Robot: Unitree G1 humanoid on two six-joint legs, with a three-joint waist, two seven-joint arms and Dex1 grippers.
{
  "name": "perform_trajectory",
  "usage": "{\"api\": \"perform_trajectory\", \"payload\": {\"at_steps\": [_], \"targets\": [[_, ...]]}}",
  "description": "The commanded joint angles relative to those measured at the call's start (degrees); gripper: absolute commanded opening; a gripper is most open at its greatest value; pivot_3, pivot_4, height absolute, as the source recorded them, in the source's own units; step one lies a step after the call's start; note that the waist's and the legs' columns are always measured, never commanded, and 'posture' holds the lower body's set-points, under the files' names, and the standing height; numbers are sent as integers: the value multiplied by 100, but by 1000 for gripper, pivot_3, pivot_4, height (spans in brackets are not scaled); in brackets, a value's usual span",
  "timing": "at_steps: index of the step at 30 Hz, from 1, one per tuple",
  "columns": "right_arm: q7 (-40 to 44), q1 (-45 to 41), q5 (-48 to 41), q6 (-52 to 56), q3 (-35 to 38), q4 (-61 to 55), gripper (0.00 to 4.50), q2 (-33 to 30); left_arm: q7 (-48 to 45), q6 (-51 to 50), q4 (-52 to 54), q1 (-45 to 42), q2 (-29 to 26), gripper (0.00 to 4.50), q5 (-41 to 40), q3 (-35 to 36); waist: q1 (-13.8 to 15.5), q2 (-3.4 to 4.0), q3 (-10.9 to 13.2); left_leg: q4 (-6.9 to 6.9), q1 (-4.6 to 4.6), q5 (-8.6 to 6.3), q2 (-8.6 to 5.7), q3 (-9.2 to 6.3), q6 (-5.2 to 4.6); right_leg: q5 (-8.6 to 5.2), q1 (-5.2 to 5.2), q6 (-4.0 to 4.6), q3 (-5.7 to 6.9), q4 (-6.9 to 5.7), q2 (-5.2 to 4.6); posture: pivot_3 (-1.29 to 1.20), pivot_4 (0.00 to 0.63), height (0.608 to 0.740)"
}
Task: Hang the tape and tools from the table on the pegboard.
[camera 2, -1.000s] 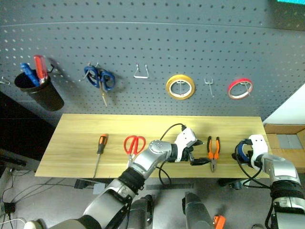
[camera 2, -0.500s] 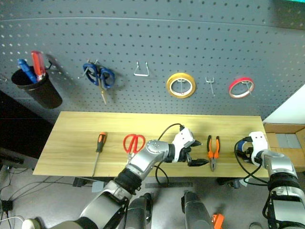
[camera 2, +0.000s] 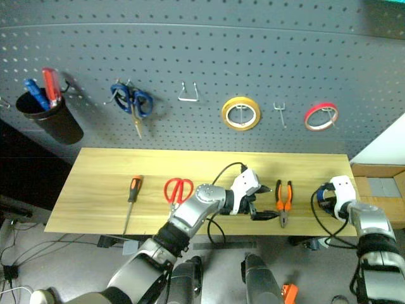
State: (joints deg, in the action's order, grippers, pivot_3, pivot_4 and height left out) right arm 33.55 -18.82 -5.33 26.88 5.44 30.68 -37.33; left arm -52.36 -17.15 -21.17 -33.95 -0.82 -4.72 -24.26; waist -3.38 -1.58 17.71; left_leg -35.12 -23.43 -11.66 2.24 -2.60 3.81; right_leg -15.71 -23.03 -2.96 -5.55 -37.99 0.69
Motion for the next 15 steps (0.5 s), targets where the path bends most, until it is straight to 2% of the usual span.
{"api": "perform_trajectory", "payload": {"at_steps": [1,4,7,11,15], "targets": [[-410,867,36,202,158,-2008,389,126,-30,-333,1019,330,-135,4500,-312,154,7,32,-20,-8,-30,2,0,-1,3,1,-28,0,0,-6,0,-59,226,740],[-988,1801,129,434,207,-4292,389,498,60,-674,2139,767,-446,4500,-597,407,-29,76,-88,-13,-64,16,1,-10,44,12,-67,19,3,-25,-2,-78,188,740],[-1451,2271,304,524,14,-5586,389,944,399,-1438,3131,1034,-604,4500,-1062,888,-52,83,-176,-18,-92,31,-2,-8,79,1,-112,0,-1,-65,-2,-84,143,740],[-1925,2354,755,284,-348,-6408,389,1289,887,-2260,4170,1379,-826,4500,-1522,1436,-87,72,-400,-70,-97,26,-5,-22,71,-1,-107,-2,9,-90,0,-74,110,740],[-2233,2186,1271,-506,-696,-6510,389,1404,1492,-2755,4951,1758,-932,4500,-1820,1951,-147,33,-610,-94,-87,32,-7,-20,72,19,-93,-12,3,-93,0,-50,67,740]]}}
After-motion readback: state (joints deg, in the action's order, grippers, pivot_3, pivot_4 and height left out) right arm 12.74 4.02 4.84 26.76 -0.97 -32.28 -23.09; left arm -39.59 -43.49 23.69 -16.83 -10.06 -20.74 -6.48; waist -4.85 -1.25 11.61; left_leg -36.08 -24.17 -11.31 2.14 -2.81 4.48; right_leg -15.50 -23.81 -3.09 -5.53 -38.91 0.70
